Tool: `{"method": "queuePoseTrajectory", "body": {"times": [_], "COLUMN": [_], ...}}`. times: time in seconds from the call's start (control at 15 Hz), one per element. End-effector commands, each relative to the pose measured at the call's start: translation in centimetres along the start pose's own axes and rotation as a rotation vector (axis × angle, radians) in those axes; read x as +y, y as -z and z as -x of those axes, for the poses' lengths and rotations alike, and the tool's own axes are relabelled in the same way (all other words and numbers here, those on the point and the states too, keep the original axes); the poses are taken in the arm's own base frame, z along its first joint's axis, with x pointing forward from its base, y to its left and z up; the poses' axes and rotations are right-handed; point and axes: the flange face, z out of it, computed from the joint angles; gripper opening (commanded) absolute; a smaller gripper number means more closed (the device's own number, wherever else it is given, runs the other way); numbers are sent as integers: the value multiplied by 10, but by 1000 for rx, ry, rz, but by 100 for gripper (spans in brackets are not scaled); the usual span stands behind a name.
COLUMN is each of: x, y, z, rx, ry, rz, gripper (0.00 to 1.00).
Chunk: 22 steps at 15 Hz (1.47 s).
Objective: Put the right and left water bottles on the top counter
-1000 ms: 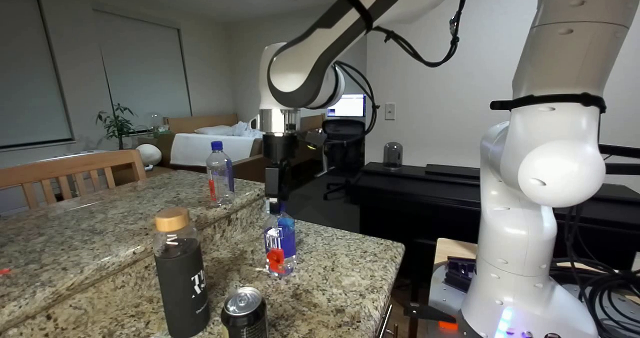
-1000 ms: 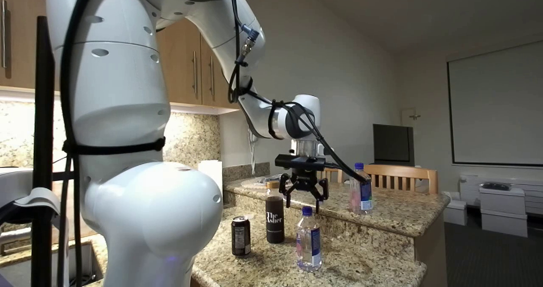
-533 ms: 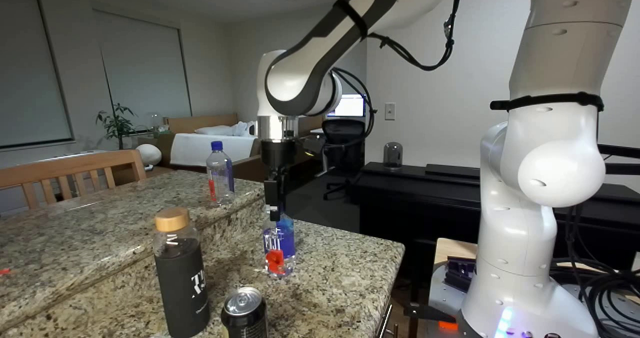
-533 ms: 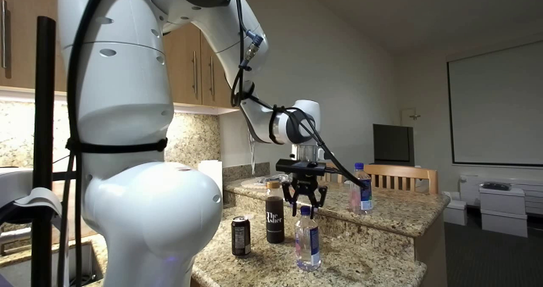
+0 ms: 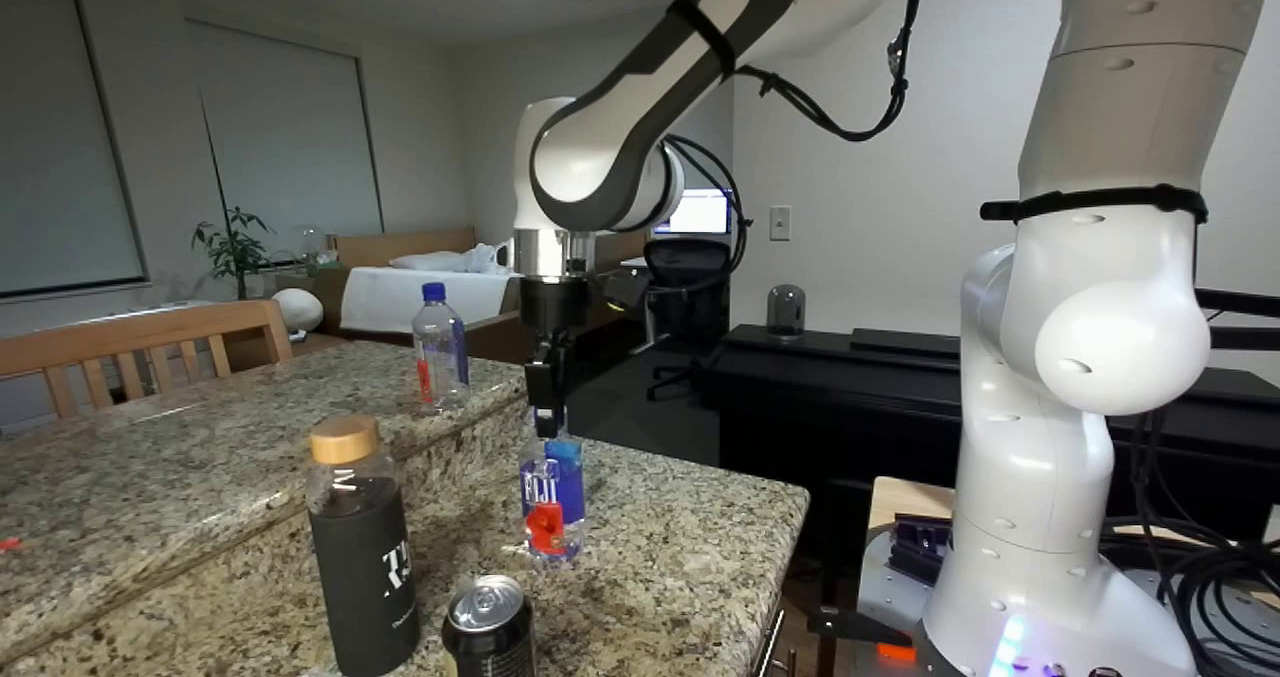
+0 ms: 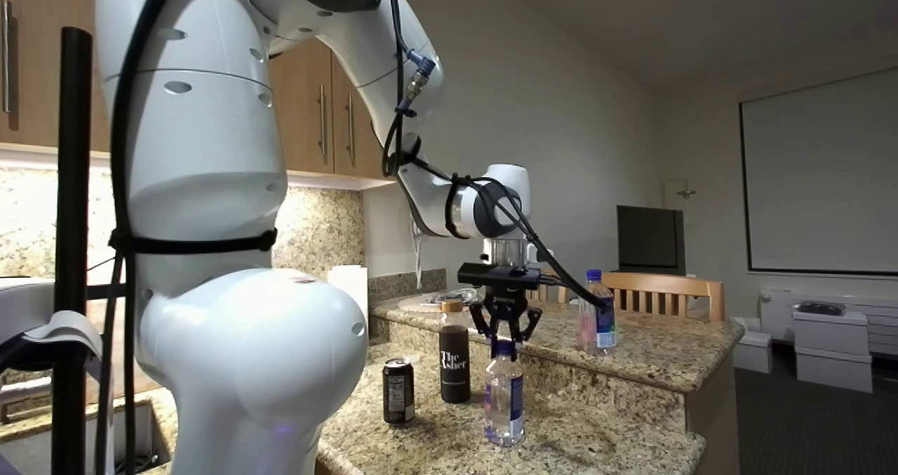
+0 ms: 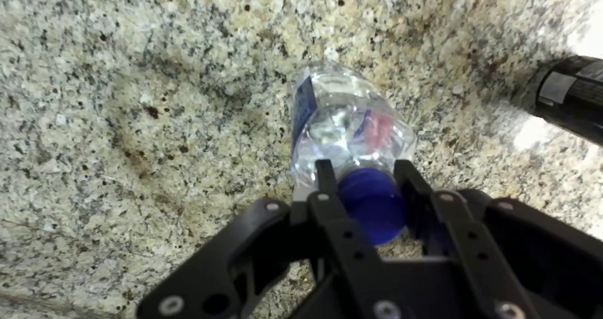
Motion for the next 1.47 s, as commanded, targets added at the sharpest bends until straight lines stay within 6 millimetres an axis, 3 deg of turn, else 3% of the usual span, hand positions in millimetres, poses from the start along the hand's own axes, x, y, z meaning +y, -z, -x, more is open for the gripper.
{"method": "queuePoseTrajectory", "body": {"times": [0.0, 0.33, 0.73, 1.13, 1.4], "x": [2, 7, 11, 16, 9], "y": [8, 28, 74, 130, 152], "z": [3, -4, -27, -67, -100], "rx": [17, 20, 27, 32, 20], "ry": [2, 8, 3, -37, -59], "rz": [27, 50, 46, 36, 35], "gripper": [15, 15, 15, 15, 15]}}
